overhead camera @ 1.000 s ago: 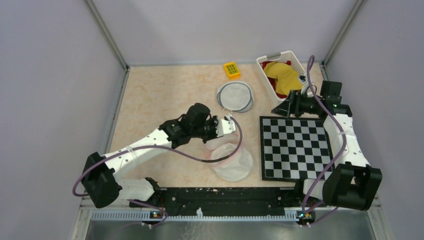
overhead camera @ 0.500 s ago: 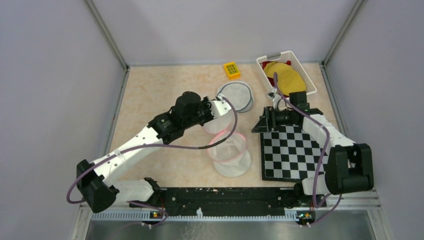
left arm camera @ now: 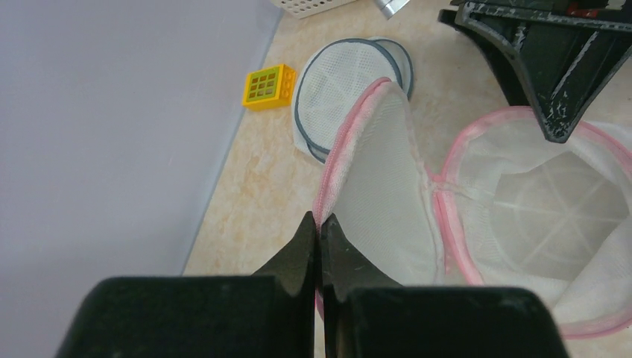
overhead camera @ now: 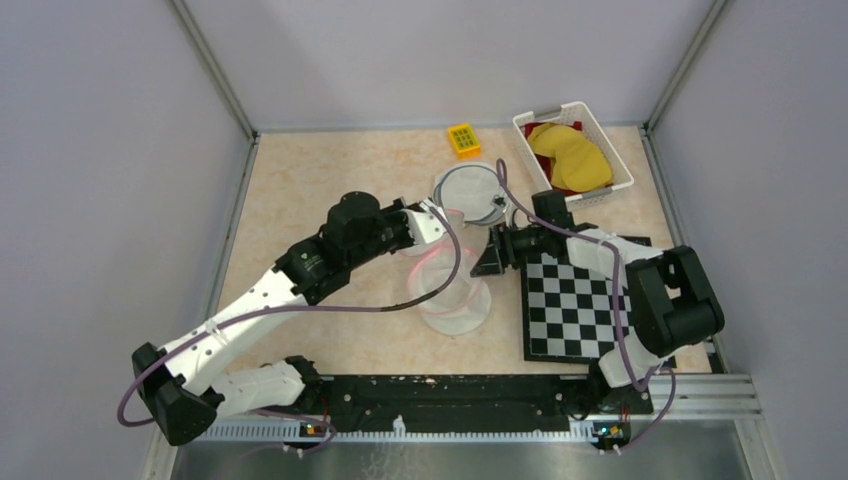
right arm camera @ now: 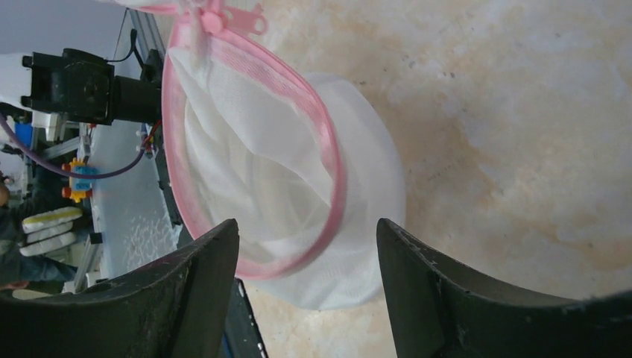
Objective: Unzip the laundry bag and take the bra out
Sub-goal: Close the laundry bag at the center of the board.
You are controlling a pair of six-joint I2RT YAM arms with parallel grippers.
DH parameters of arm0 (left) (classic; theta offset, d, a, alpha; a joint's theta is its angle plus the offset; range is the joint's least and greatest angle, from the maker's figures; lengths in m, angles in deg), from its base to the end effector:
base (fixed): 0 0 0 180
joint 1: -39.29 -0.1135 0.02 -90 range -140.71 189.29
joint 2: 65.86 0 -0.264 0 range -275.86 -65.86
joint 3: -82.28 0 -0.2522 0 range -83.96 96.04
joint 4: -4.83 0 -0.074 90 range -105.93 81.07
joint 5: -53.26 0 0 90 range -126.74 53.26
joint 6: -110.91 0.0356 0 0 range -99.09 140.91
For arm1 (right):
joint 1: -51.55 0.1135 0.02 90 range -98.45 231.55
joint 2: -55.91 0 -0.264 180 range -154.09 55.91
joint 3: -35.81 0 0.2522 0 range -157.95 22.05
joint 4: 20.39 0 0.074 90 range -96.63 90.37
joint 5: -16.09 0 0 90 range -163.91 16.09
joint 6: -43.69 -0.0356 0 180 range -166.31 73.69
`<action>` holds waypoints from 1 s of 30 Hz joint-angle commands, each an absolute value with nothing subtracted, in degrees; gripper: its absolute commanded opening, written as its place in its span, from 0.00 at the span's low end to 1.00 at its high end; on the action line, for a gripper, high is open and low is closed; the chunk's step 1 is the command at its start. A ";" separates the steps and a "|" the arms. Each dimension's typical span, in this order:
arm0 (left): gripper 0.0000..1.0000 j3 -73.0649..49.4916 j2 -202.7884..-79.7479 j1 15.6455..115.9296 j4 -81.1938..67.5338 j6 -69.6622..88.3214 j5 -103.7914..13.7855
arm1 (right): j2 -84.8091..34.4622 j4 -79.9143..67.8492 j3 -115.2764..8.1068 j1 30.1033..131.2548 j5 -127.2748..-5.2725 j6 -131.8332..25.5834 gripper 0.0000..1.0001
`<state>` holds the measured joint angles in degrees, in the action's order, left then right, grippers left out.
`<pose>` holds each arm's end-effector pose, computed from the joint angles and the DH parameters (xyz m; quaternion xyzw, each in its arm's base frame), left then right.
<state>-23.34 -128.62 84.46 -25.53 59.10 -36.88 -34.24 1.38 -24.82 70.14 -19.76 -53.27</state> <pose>0.1762 -0.1773 0.3638 0.5410 0.6066 -0.0365 0.5814 0.2746 0.1228 0.1792 -0.2352 0.8205 0.4841 0.1928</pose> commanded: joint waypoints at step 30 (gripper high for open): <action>0.00 -49.68 -131.74 110.30 -10.14 67.86 -31.23 | -42.60 1.13 -31.14 74.76 -22.95 -53.90 0.46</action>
